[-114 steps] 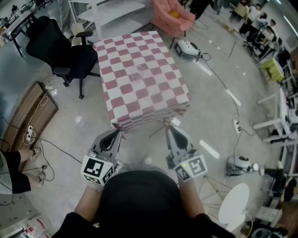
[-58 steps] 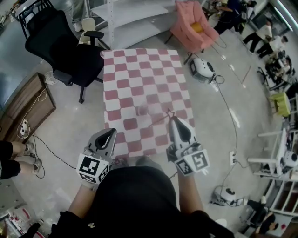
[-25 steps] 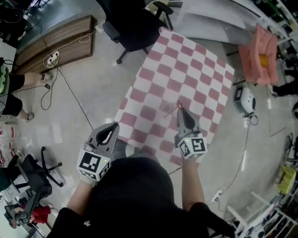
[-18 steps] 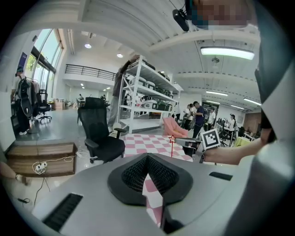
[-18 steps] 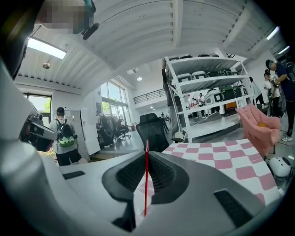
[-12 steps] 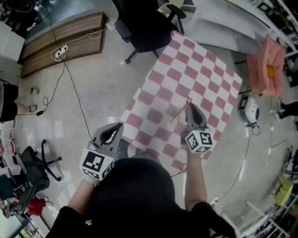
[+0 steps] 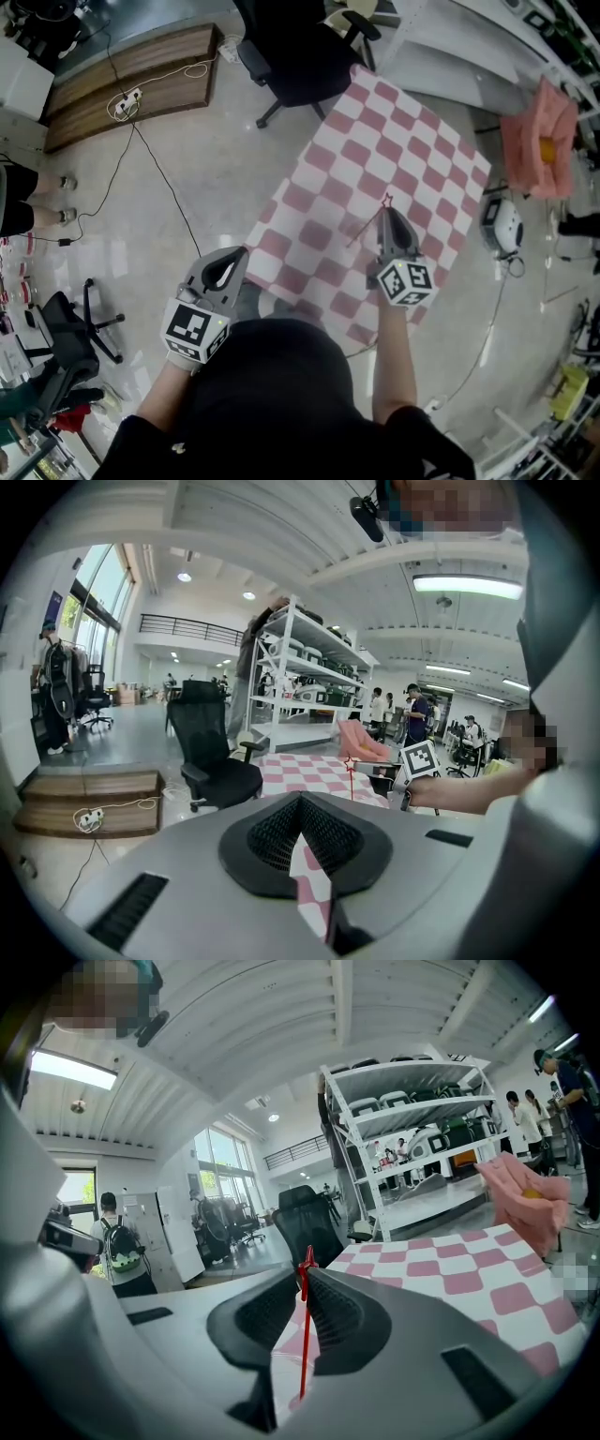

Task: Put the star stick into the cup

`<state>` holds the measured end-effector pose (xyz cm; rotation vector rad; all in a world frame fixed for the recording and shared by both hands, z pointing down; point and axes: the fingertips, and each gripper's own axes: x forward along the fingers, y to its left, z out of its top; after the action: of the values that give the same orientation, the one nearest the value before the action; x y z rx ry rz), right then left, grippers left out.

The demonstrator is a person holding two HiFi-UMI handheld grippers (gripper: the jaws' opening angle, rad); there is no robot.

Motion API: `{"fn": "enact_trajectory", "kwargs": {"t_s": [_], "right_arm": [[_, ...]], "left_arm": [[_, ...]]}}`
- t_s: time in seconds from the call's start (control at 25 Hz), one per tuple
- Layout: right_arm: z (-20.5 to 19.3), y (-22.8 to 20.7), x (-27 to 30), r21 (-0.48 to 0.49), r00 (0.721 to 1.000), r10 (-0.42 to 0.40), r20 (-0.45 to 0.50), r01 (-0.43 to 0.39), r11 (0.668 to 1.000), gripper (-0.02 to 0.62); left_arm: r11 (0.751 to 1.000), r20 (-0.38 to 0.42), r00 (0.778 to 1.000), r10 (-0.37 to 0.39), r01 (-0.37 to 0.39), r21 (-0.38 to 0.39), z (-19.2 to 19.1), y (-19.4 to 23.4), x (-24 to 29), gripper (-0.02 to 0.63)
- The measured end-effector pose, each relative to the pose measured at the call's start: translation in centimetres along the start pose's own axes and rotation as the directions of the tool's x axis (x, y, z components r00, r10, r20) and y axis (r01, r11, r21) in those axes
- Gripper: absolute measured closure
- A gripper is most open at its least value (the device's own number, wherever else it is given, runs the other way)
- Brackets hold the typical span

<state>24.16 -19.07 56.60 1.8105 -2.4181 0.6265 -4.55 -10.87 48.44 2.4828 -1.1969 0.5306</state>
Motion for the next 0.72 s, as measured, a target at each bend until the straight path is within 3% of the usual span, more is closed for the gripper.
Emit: {"fn": "enact_trajectory", "kwargs": {"t_s": [0.4,0.72], "right_arm": [[0.2,0.5,-1.1,0.010,1.000,-0.011,-0.011,0.011,1.000,0.409],[2.8,2.9,-4.4,-0.013,0.999,-0.036,0.035,0.036,0.999,0.411]], "left_arm": [[1.000,0.022,0.999,-0.024,0.024,0.008,0.4,-0.5,-0.5,0.565],[0.996,0.053,0.995,-0.083,0.082,0.032,1.7,-0.9,-0.7,0.565]]}}
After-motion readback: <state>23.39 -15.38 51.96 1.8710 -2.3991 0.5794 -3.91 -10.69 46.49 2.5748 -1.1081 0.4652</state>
